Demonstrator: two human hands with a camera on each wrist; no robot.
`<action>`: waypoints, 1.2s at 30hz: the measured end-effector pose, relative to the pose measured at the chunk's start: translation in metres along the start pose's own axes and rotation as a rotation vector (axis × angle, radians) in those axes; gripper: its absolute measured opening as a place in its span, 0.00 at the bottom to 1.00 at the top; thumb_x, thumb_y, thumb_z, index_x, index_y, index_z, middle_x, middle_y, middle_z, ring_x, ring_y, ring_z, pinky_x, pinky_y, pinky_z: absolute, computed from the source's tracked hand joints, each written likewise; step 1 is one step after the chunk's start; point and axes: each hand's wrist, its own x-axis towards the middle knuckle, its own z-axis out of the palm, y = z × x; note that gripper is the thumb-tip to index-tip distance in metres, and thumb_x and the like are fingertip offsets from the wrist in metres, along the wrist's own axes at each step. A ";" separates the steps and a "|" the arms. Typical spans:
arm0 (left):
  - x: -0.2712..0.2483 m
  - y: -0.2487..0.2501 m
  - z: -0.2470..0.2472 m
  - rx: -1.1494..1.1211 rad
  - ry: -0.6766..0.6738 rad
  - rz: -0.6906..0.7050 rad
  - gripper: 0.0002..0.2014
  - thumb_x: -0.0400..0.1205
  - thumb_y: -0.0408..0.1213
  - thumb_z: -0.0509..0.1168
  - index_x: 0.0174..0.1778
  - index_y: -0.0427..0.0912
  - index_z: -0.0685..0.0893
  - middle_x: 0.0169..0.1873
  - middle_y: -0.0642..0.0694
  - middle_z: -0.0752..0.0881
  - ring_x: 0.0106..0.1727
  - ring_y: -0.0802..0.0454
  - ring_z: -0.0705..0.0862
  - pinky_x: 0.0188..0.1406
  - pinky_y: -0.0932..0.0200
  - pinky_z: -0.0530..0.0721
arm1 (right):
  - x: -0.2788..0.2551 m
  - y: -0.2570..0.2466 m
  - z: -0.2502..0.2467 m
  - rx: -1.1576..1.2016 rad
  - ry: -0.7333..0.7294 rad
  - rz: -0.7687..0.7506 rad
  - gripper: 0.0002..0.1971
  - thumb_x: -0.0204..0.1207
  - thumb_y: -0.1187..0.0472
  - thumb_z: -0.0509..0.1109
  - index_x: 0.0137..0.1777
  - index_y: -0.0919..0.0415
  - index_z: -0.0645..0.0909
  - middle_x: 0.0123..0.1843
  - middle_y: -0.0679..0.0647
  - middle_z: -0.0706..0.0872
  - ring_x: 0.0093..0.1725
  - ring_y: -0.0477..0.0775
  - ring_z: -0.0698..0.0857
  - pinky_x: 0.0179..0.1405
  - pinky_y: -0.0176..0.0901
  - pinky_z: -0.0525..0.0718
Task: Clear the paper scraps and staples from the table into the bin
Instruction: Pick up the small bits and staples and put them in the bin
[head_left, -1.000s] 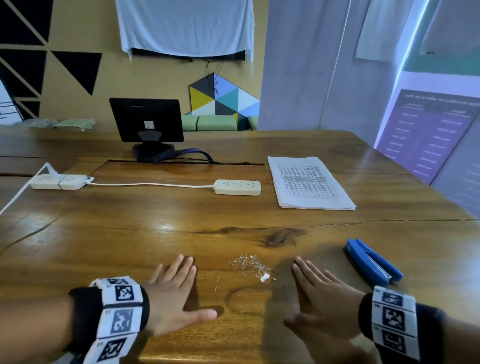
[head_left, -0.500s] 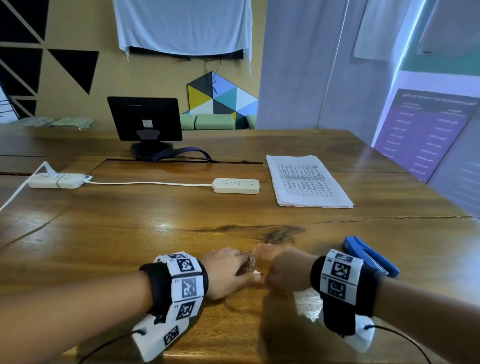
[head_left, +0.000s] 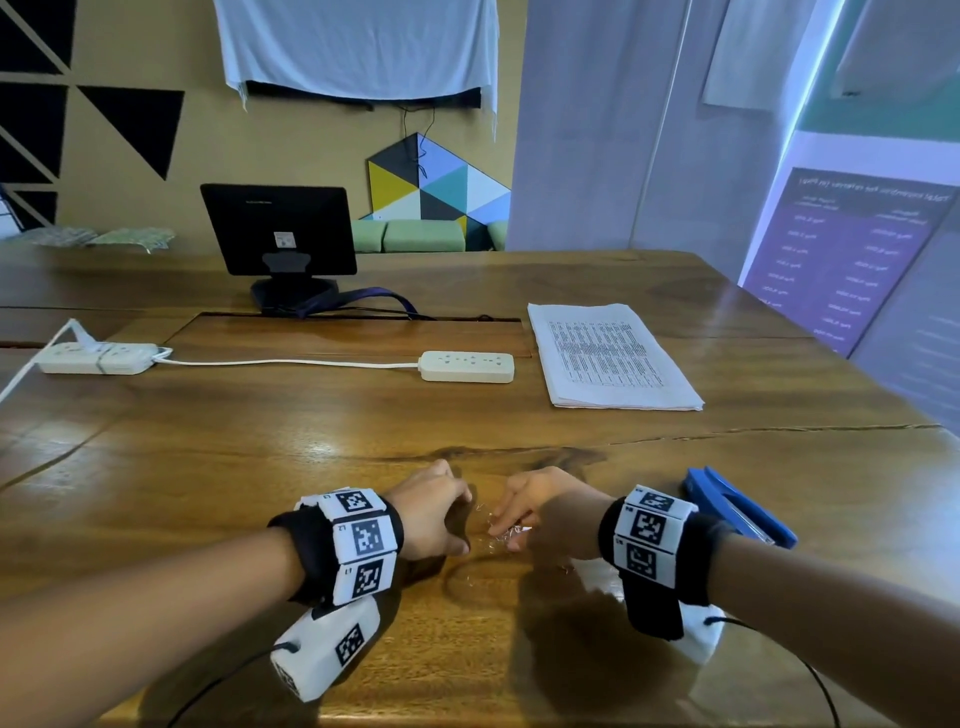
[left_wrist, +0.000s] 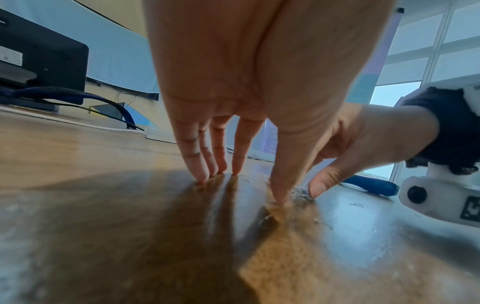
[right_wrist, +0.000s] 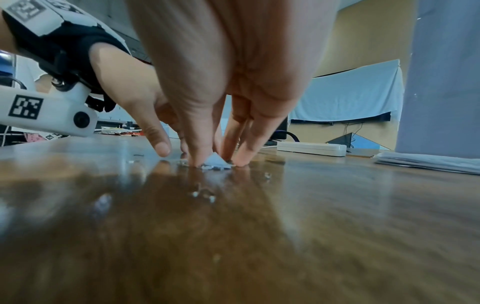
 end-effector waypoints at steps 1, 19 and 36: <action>0.000 0.000 -0.001 -0.006 -0.002 0.008 0.29 0.75 0.48 0.71 0.72 0.47 0.73 0.63 0.48 0.72 0.65 0.50 0.73 0.63 0.57 0.74 | 0.001 0.000 0.000 0.036 0.012 0.012 0.12 0.74 0.63 0.73 0.57 0.59 0.88 0.58 0.54 0.85 0.56 0.49 0.81 0.65 0.39 0.76; 0.004 0.016 0.004 -0.069 0.033 0.102 0.19 0.72 0.44 0.74 0.57 0.45 0.81 0.48 0.52 0.76 0.49 0.54 0.74 0.47 0.62 0.73 | 0.010 0.002 -0.011 0.272 0.065 0.163 0.07 0.62 0.70 0.78 0.38 0.59 0.90 0.31 0.45 0.86 0.31 0.39 0.82 0.34 0.27 0.80; 0.026 0.034 0.011 -0.046 0.145 0.008 0.28 0.72 0.45 0.74 0.68 0.45 0.76 0.62 0.46 0.76 0.65 0.48 0.76 0.64 0.55 0.77 | -0.009 0.039 -0.026 0.533 0.264 0.243 0.09 0.58 0.66 0.81 0.26 0.49 0.89 0.30 0.52 0.90 0.32 0.44 0.83 0.42 0.42 0.85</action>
